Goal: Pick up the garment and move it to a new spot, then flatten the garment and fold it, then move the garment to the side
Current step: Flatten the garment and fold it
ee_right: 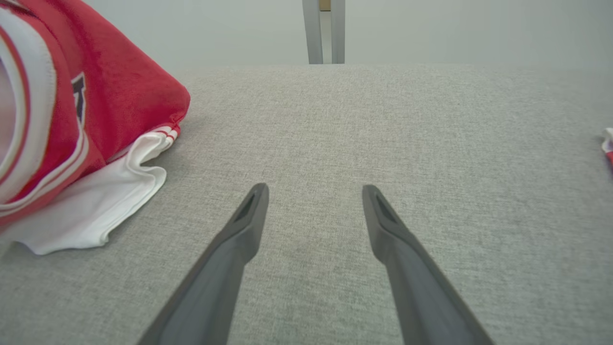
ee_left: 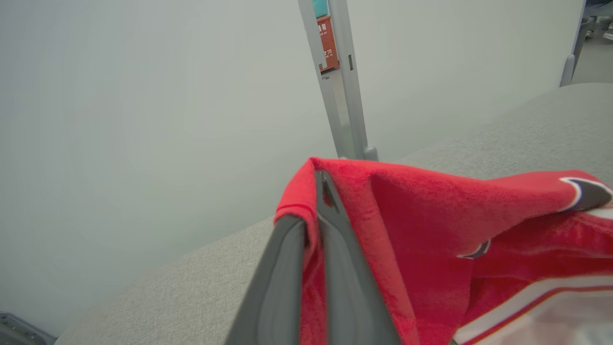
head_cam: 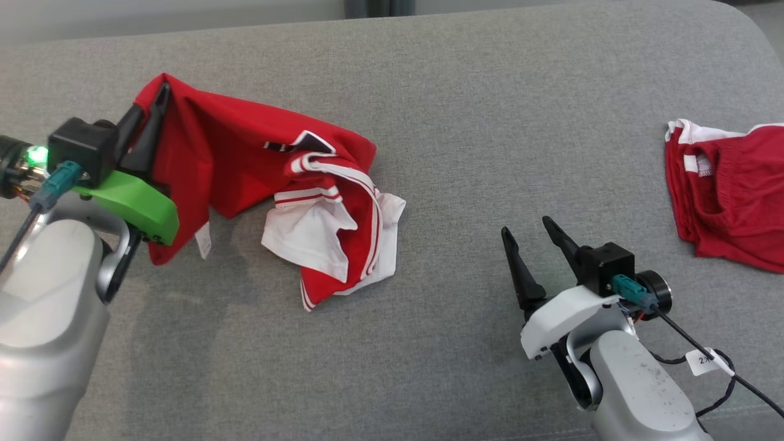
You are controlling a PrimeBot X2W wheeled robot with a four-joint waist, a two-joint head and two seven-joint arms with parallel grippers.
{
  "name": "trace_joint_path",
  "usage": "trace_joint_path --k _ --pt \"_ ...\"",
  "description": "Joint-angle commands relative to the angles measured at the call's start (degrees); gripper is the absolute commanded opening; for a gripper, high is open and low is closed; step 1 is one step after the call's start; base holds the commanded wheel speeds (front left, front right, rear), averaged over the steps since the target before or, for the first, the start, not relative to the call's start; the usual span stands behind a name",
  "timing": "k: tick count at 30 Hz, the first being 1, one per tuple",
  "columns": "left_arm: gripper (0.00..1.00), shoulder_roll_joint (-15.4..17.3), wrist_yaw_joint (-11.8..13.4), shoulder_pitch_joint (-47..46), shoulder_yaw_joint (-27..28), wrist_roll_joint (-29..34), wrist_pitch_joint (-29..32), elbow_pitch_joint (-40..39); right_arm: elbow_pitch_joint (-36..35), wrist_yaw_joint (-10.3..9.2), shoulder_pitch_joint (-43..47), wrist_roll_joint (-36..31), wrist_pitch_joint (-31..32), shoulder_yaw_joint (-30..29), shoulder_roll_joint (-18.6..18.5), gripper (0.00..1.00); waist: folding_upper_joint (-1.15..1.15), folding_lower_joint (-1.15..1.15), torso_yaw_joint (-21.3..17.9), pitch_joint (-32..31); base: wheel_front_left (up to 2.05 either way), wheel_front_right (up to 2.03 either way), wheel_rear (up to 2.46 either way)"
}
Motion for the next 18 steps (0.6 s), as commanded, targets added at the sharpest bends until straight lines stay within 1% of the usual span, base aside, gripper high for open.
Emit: trace_joint_path --k 1,2,3,5,10,13,18 --pt "0.05 1.0 -0.2 -2.1 0.1 -0.5 -0.4 2.8 -0.4 -0.07 -0.8 0.5 -0.1 1.1 -0.1 1.00 0.00 0.00 -1.4 1.3 0.00 0.00 0.00" --pt "0.47 1.6 -0.1 -3.0 0.6 -0.7 -0.3 5.2 -0.5 -0.08 -0.9 0.7 -0.1 1.7 -0.1 1.00 0.00 0.00 -1.6 1.5 0.00 0.00 0.00" --pt "1.00 1.7 0.4 -3.7 1.1 -1.2 -0.2 8.2 -0.8 -0.07 -1.1 1.2 -0.1 2.7 -0.1 1.00 0.00 0.00 -1.9 1.8 0.00 0.00 0.00" --pt "1.00 0.8 1.4 -4.7 2.2 -2.3 -0.3 12.6 -1.5 -0.07 -1.4 2.1 -0.1 4.2 -0.1 1.00 0.00 0.00 -2.1 2.0 0.00 0.00 0.00" --pt "1.00 -1.1 2.4 -5.1 3.7 -2.7 -1.0 16.6 -3.7 -0.07 -1.9 3.5 -0.1 7.4 -0.1 1.00 0.00 0.00 -0.6 2.0 0.00 0.00 0.00" --pt "1.00 -1.9 4.5 -2.7 6.1 -1.8 -0.9 14.2 -4.8 -0.07 -2.1 4.1 -0.1 9.9 -0.1 1.00 0.00 0.00 1.2 1.5 0.00 0.00 0.00" --pt "1.00 -3.7 5.7 1.3 10.4 -1.1 -0.9 7.2 -7.0 -0.07 -1.9 5.4 -0.1 13.5 -0.1 1.00 0.00 0.00 4.8 0.4 0.00 0.00 0.00"
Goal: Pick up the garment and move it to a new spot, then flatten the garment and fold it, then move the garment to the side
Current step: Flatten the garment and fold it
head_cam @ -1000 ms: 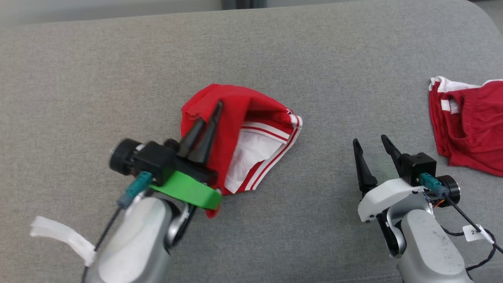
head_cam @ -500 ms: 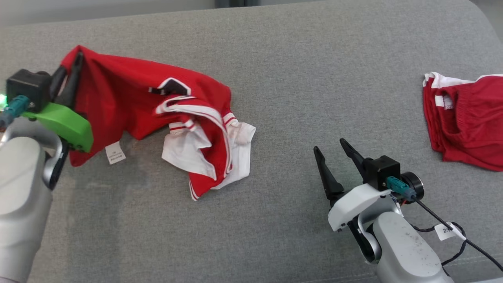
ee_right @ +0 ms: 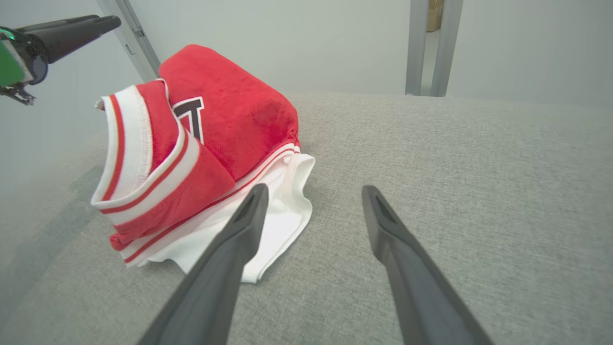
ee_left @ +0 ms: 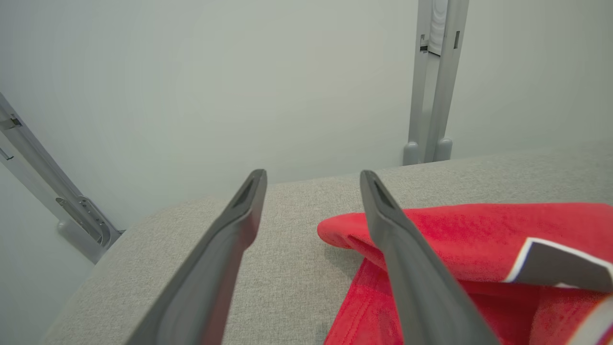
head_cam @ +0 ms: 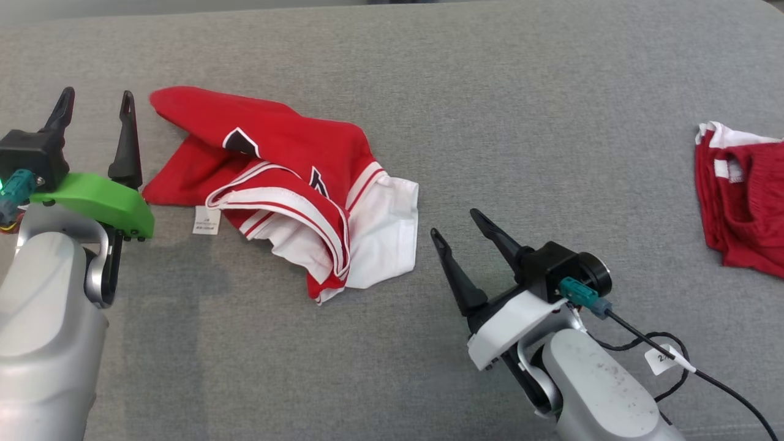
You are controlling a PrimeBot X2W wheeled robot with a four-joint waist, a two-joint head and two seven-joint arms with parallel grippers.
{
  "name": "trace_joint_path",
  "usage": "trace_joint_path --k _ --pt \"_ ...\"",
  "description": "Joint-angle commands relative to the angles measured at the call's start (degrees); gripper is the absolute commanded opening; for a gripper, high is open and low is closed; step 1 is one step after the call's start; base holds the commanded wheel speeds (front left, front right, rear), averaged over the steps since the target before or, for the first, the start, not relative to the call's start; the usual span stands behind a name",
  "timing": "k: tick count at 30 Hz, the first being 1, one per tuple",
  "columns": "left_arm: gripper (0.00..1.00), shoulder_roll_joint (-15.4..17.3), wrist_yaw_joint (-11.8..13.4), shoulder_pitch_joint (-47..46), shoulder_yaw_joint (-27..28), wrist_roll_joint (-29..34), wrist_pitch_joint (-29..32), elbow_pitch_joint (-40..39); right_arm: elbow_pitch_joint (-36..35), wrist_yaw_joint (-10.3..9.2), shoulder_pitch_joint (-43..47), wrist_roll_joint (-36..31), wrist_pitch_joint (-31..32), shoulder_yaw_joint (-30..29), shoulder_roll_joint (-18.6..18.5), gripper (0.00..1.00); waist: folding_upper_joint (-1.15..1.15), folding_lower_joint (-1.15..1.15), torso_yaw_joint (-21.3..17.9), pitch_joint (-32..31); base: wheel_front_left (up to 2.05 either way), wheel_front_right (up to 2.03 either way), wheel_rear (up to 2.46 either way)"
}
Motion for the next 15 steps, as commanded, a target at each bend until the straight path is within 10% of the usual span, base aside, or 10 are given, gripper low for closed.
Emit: trace_joint_path --k 1,15 --pt "1.00 -0.5 0.5 1.9 1.3 0.5 -0.1 -1.9 -0.6 -0.07 -0.3 0.7 -0.1 1.3 -0.1 1.00 0.00 0.00 3.0 -1.4 0.00 0.00 0.00" --pt "1.00 -13.3 -1.7 18.3 5.6 4.4 -0.1 -15.1 2.7 -0.07 -1.2 1.3 -0.1 9.5 -0.2 1.00 0.00 0.00 14.0 -5.0 0.00 0.00 0.00"
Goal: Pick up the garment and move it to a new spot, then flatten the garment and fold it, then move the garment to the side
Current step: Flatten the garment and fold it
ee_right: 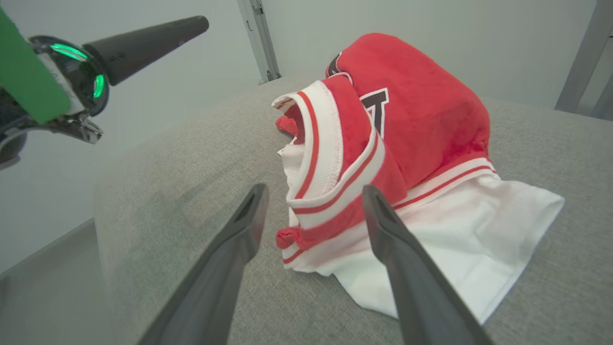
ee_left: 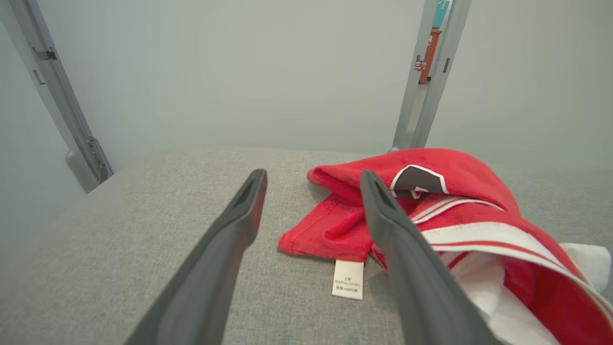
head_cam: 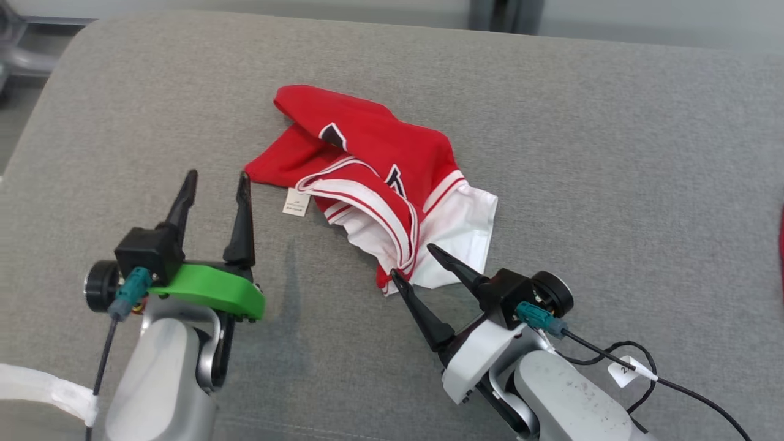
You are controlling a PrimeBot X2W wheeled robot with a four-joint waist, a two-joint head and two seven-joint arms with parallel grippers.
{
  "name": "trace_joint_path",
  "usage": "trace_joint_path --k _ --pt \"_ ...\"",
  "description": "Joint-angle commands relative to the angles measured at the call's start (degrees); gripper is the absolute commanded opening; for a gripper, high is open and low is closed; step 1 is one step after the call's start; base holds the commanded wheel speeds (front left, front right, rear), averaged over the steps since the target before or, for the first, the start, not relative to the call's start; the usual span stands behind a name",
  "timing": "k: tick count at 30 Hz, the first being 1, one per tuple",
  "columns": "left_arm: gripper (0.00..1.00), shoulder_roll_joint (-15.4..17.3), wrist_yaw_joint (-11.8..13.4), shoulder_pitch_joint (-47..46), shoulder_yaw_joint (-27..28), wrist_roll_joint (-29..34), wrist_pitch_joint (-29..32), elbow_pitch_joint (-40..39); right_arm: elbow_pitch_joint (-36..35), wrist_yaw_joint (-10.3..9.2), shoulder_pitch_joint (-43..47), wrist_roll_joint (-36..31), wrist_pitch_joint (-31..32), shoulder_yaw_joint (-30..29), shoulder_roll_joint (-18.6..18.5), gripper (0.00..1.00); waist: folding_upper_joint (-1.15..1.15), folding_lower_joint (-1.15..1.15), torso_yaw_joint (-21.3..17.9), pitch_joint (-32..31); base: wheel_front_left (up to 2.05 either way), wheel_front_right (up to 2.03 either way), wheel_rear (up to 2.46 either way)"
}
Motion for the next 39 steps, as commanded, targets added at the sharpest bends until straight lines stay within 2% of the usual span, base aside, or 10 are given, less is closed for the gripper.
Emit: trace_joint_path --k 1,7,8,9,10,18,24,28,35,39 --pt "1.00 -0.9 -0.7 1.9 0.3 0.5 0.0 -0.3 0.8 -0.07 -0.7 -0.6 -0.1 -0.5 -0.2 1.00 0.00 0.00 4.0 -1.6 0.00 0.00 0.00" --pt "1.00 -3.5 -1.9 4.8 1.0 1.9 0.0 0.0 6.1 -0.07 -1.8 -4.8 -0.1 -3.3 -0.3 1.00 0.00 0.00 6.5 -1.7 0.00 0.00 0.00" --pt "1.00 -3.7 -2.1 5.0 1.2 2.1 0.0 0.0 6.8 -0.07 -2.1 -5.3 -0.1 -3.8 -0.2 0.81 0.00 0.00 6.7 -1.7 0.00 0.00 0.00" --pt "1.00 -4.0 -2.2 5.3 1.3 2.3 0.0 0.1 7.7 -0.07 -2.4 -5.5 -0.1 -4.5 -0.2 0.31 0.00 0.00 6.9 -1.8 0.00 0.00 0.00" --pt "1.00 -4.2 -2.3 5.5 1.4 2.4 0.0 0.1 8.2 -0.07 -2.6 -5.9 -0.1 -5.0 -0.2 0.00 0.00 0.00 7.0 -1.8 0.00 0.00 0.00" --pt "1.00 -5.0 -3.1 7.9 3.1 2.7 0.0 0.1 7.1 -0.07 -3.4 -6.0 -0.1 -11.6 -0.2 0.00 0.00 0.00 5.3 -2.4 0.00 0.00 0.00" --pt "1.00 -5.2 -3.3 9.6 3.6 2.2 0.0 -0.1 1.2 -0.07 -5.6 -3.9 -0.1 -15.4 -0.2 0.00 0.00 0.00 3.0 -3.2 0.00 0.00 0.00" --pt "1.00 -5.2 -3.4 10.9 2.9 1.2 0.0 0.3 -2.7 -0.07 -9.2 -0.5 -0.1 -14.4 -0.1 0.00 0.00 0.00 2.0 -4.7 0.00 0.00 0.00" --pt "1.00 -5.2 -2.9 12.5 1.8 0.6 0.0 1.2 -8.8 -0.05 -18.1 9.1 2.0 -8.2 -0.2 0.00 0.00 0.00 1.9 -7.2 0.00 0.00 0.00" --pt "1.00 -5.2 -2.8 13.5 1.9 0.8 0.0 1.4 -9.4 -0.05 -22.4 12.4 2.6 -9.4 -0.3 0.00 0.00 0.00 2.2 -8.2 0.00 0.00 0.00"
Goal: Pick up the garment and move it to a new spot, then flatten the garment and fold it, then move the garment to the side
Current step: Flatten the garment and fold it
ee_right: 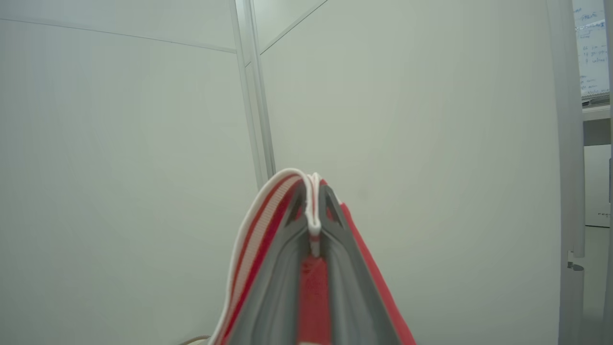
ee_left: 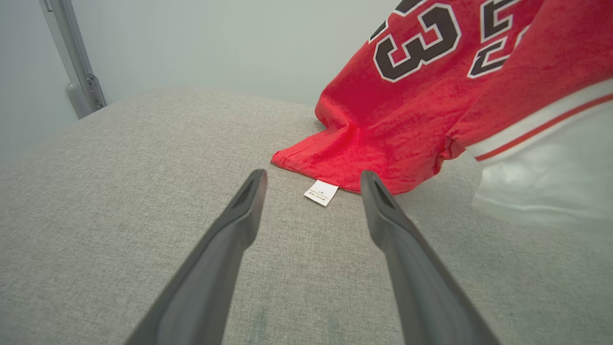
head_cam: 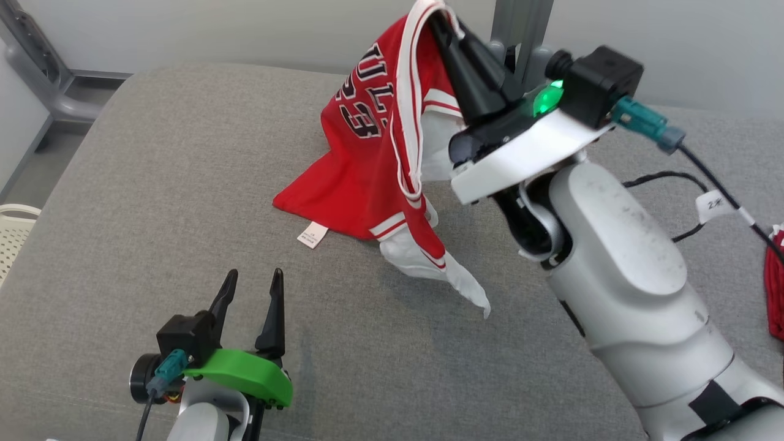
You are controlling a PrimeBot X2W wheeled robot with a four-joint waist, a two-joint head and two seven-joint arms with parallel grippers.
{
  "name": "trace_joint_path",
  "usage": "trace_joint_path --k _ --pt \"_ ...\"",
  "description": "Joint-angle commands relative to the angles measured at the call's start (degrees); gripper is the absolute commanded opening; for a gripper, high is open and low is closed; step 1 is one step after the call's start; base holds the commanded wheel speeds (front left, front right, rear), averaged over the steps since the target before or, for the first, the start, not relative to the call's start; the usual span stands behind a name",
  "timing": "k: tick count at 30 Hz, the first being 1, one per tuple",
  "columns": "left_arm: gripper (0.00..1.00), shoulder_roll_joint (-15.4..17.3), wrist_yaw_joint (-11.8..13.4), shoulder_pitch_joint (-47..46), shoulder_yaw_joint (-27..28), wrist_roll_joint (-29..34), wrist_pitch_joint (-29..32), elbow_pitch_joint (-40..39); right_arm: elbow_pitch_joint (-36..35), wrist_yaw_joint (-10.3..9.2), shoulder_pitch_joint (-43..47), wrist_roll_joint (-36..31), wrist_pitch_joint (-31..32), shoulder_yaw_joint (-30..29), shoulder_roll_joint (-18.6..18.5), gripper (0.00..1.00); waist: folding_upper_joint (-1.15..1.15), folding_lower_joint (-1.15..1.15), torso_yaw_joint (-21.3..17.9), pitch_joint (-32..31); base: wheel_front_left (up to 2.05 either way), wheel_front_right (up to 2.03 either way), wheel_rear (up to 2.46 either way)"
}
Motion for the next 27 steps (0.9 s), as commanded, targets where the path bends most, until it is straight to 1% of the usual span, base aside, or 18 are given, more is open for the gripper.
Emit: trace_joint_path --k 1,2,4,5,8,9,13,14,15,16,18,20,22,25,27 --pt "1.00 0.1 0.4 1.2 0.2 0.1 0.0 0.2 0.7 -0.04 -1.6 1.4 0.0 -1.8 -0.3 0.00 0.00 0.00 0.3 -0.5 0.00 0.00 0.00" --pt "1.00 0.1 0.4 1.3 0.2 0.1 0.0 0.1 1.6 -0.03 -2.2 2.7 -0.1 -3.1 -0.3 0.00 0.00 0.00 0.4 -0.5 0.00 0.00 0.00" --pt "1.00 0.1 0.4 1.7 0.2 -0.1 0.0 0.2 4.9 -0.03 -4.0 1.6 -0.2 -6.6 -0.3 0.00 0.00 0.00 0.5 -0.3 0.00 0.00 0.00" --pt "1.00 0.1 0.4 1.7 0.1 -0.2 0.0 0.3 7.7 -0.03 -4.7 1.2 -0.1 -9.2 -0.3 0.00 0.00 0.00 0.6 -0.1 0.00 0.00 0.00" --pt "1.00 0.1 0.3 1.1 -0.5 -0.5 0.0 0.1 17.1 -0.03 -6.0 -5.7 0.2 -17.6 -0.3 0.00 0.00 0.00 1.0 1.0 0.00 0.00 0.00" --pt "1.00 0.1 0.3 0.7 -0.8 -0.8 0.0 0.0 20.8 -0.03 -5.9 -9.8 0.1 -21.3 -0.7 0.00 0.00 0.00 1.2 1.5 0.00 0.00 0.00" --pt "1.00 0.1 0.3 -0.6 -2.4 -1.5 0.0 -0.2 30.5 -0.04 -2.4 -20.7 -0.8 -34.1 -4.5 0.00 0.00 0.00 1.6 3.3 0.00 0.00 0.00" --pt "1.00 0.1 0.4 -0.8 -2.6 -1.6 0.0 -0.3 32.1 -0.04 -1.4 -23.0 -1.0 -36.4 -5.4 0.21 0.00 0.00 1.6 3.6 0.00 0.00 0.00" --pt "1.00 0.1 0.5 -1.0 -2.8 -1.7 0.0 -0.3 33.5 -0.02 -0.2 -25.8 -1.2 -38.9 -6.5 0.85 0.00 0.00 1.4 4.2 0.00 0.00 0.00" --pt "1.00 0.1 0.5 -1.1 -3.0 -1.8 0.0 -0.3 34.5 -0.02 0.8 -27.8 -1.5 -41.1 -7.3 1.00 0.00 0.00 1.2 4.5 0.00 0.00 0.00" --pt "1.00 0.1 0.6 -1.5 -3.1 -1.9 0.0 0.0 35.8 -0.02 3.2 -31.8 -1.7 -45.1 -8.1 1.00 0.00 0.00 0.4 5.3 0.00 0.00 0.00" --pt "1.00 0.1 0.6 -1.9 -3.3 -1.6 0.0 0.1 36.3 -0.02 5.1 -34.8 -2.1 -48.2 -7.8 1.00 0.00 0.00 -0.5 5.9 0.00 0.00 0.00" --pt "1.00 0.1 0.7 -2.2 -3.4 -1.5 0.0 0.3 35.8 -0.02 6.1 -36.9 -2.4 -49.8 -6.8 1.00 0.00 0.00 -1.6 6.4 0.00 0.00 0.00" --pt "1.00 0.1 0.8 -2.6 -3.1 -1.7 0.0 0.4 34.0 -0.02 7.8 -38.9 -2.7 -48.5 -4.1 1.00 0.00 0.00 -3.0 6.8 0.00 0.00 0.00" --pt "1.00 0.1 0.9 -2.8 -3.1 -2.0 0.0 0.3 30.7 -0.02 8.8 -38.2 -2.7 -44.6 -2.4 1.00 0.00 0.00 -3.8 7.0 0.00 0.00 0.00"
